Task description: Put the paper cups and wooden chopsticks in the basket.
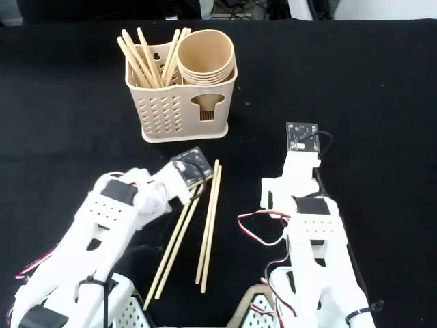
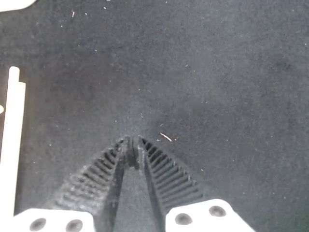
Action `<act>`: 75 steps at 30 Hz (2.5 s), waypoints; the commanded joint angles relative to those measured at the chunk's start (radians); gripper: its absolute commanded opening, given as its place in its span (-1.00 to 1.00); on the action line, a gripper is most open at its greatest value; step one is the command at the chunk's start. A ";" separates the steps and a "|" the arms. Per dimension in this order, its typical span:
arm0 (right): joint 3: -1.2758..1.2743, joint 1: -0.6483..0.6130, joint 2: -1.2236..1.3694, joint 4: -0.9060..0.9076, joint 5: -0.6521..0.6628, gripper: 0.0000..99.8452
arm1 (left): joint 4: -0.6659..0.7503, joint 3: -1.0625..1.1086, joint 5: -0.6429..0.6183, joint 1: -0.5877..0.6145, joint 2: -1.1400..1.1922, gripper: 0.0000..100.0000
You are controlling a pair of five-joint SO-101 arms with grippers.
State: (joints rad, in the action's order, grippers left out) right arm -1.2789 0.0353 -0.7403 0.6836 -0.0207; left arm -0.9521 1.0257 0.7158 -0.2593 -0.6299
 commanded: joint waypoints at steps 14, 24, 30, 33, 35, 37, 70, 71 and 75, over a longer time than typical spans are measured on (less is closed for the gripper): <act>0.004 0.003 -0.028 -0.017 -0.002 -0.97 | 0.098 -0.153 -0.032 -0.007 0.275 -0.67; 0.004 0.003 -0.031 -0.017 -0.002 -0.97 | 0.025 -0.148 0.071 0.153 0.290 -0.68; 0.005 0.003 -0.033 -0.017 -0.002 -0.97 | 0.034 -0.096 0.124 0.202 0.292 -0.67; 0.005 0.003 -0.030 -0.017 -0.002 -0.97 | 0.080 -0.091 0.124 0.205 0.292 -0.67; 0.004 0.003 -0.028 -0.017 -0.002 -0.97 | 0.112 -0.087 0.124 0.205 0.293 -0.67; 0.004 0.003 -0.028 -0.017 -0.002 -0.97 | 0.110 -0.087 0.124 0.199 0.293 -0.67; 0.004 0.003 -0.028 -0.017 -0.002 -0.97 | 0.052 0.038 0.118 0.102 0.284 -0.68; 0.004 0.003 -0.028 -0.017 -0.002 -0.97 | 0.052 0.038 0.118 0.102 0.284 -0.68; 0.004 0.003 -0.028 -0.017 -0.002 -0.97 | 0.052 0.039 0.118 0.101 0.284 -0.68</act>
State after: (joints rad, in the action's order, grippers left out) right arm -1.2789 0.0353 -0.7403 0.6836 -0.0207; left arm -0.8800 1.0457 0.8339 -0.1366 -0.3445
